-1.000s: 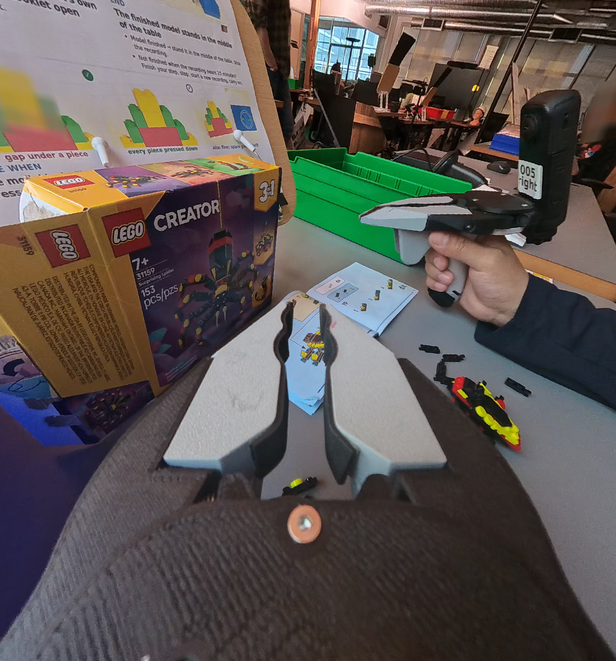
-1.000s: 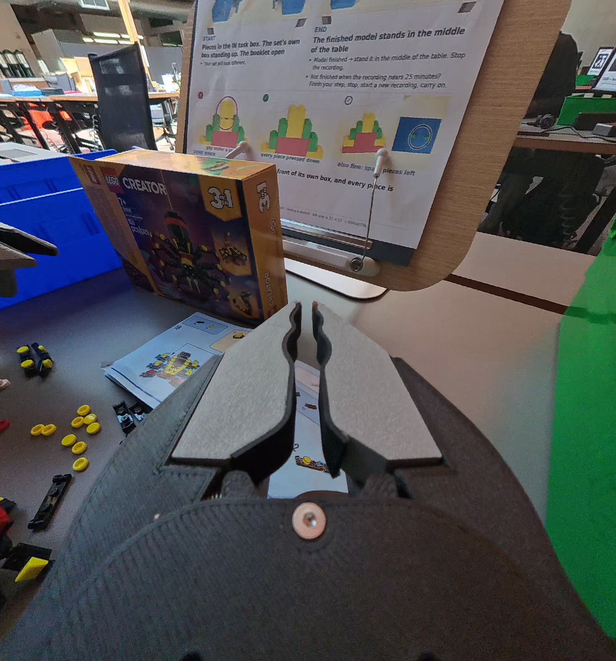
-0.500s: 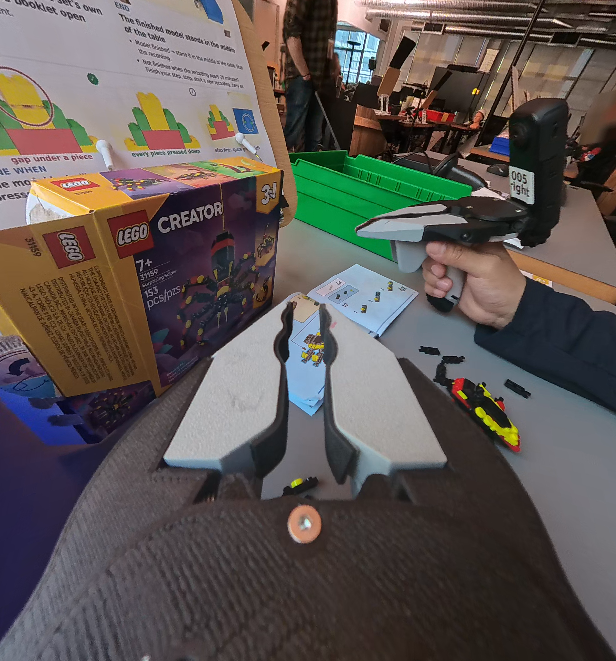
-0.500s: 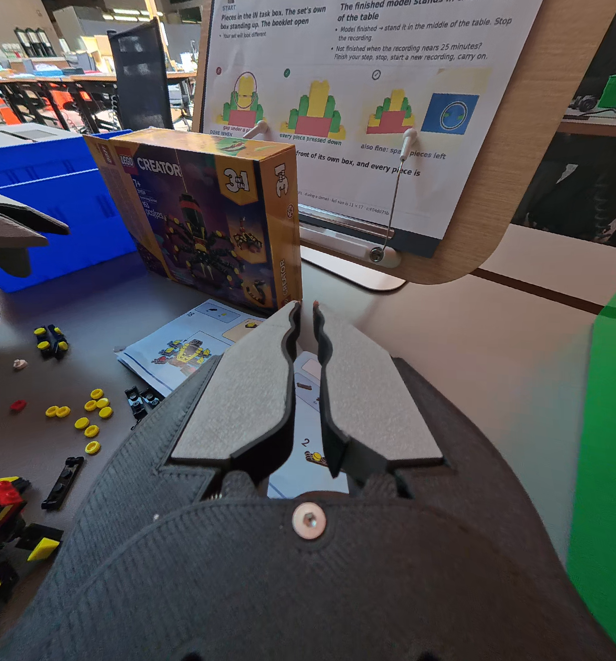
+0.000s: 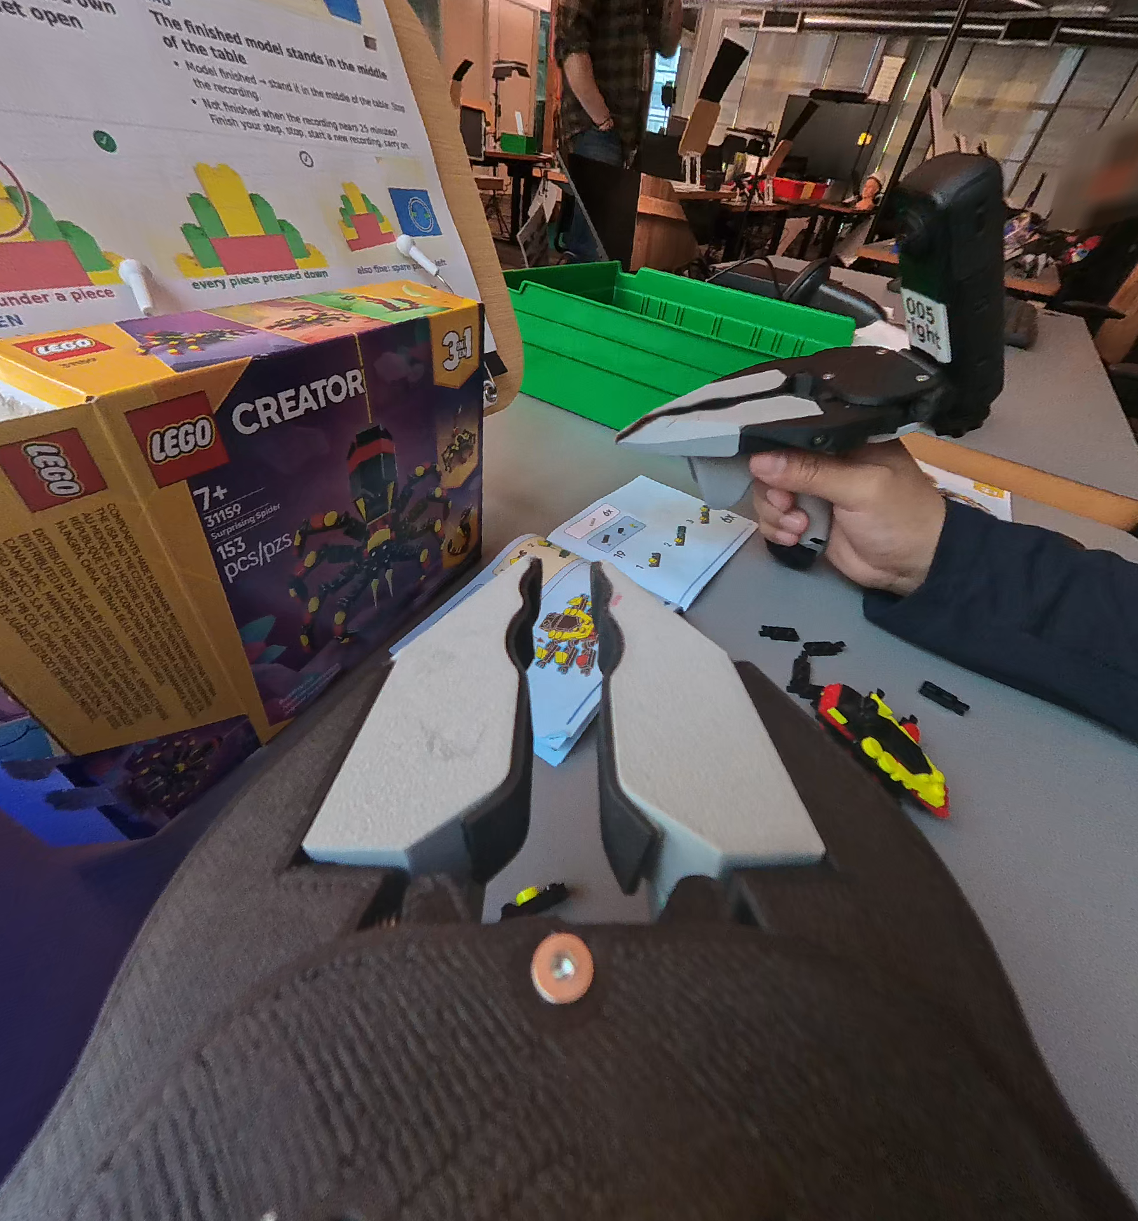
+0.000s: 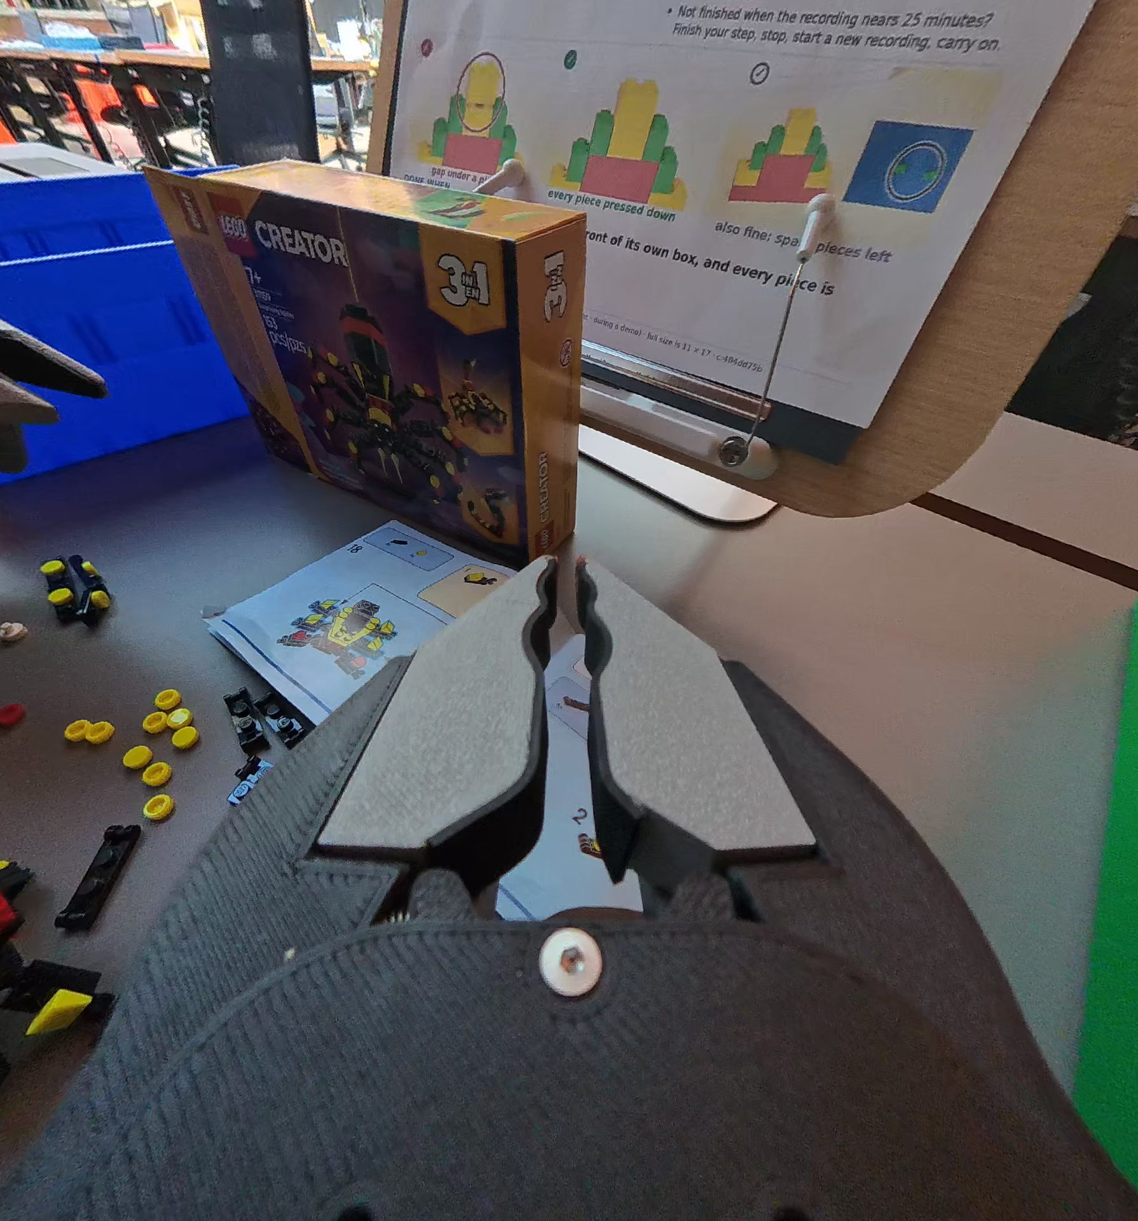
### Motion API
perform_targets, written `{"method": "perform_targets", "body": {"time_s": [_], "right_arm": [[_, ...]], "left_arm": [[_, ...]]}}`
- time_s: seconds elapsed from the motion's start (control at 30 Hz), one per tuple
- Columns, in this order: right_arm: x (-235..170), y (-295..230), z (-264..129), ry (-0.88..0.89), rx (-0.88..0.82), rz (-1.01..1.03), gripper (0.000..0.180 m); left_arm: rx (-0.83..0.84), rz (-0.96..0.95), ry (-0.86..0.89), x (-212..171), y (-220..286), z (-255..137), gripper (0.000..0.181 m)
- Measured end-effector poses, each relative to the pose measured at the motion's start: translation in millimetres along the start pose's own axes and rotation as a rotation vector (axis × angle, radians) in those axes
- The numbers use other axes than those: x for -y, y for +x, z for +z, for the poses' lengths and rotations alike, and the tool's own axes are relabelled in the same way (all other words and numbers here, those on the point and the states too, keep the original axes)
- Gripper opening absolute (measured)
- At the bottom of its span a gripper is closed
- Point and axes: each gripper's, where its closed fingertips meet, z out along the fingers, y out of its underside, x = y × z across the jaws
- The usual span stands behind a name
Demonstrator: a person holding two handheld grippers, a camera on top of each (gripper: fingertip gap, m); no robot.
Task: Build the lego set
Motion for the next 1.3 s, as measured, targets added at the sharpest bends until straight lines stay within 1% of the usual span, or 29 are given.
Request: {"method": "perform_targets", "body": {"time_s": [0.23, 0.4, 0.63, 0.73, 0.87, 1.0, 1.13, 1.3], "right_arm": [[-4.7, -10.2, 5.6, -0.032, 0.017, -0.066, 0.001], [-5.2, -12.2, 6.4, -0.035, 0.026, -0.072, 0.002], [-4.3, -21.7, 7.1, -0.031, 0.074, -0.077, 0.005], [-6.6, -35.1, 7.1, -0.05, 0.156, -0.087, 0.008], [-9.9, -62.0, -1.6, -0.076, 0.343, -0.099, 0.01], [-17.0, -73.6, -13.2, -0.101, 0.449, -0.122, 0.009], [-33.7, -86.0, -27.8, -0.18, 0.565, -0.163, 0.006], [-50.3, -97.2, -36.8, -0.251, 0.639, -0.224, 0.001]], "left_arm": [[0.012, 0.004, 0.013, 4.1, -3.0, -2.8, 0.012], [-0.011, -0.042, 0.013, 2.0, -2.5, -2.1, 0.012], [-0.012, -0.012, -0.007, -1.1, 0.9, 0.4, 0.013], [-0.019, -0.026, -0.017, -2.7, 0.2, 0.7, 0.013], [-0.024, -0.024, -0.027, -4.1, -0.3, -0.4, 0.013], [-0.032, -0.016, -0.043, -6.1, 0.3, -1.2, 0.013], [-0.036, -0.003, -0.052, -6.8, -0.1, -2.7, 0.013], [-0.056, -0.02, -0.07, -12.3, 2.4, -1.4, 0.013]]}}
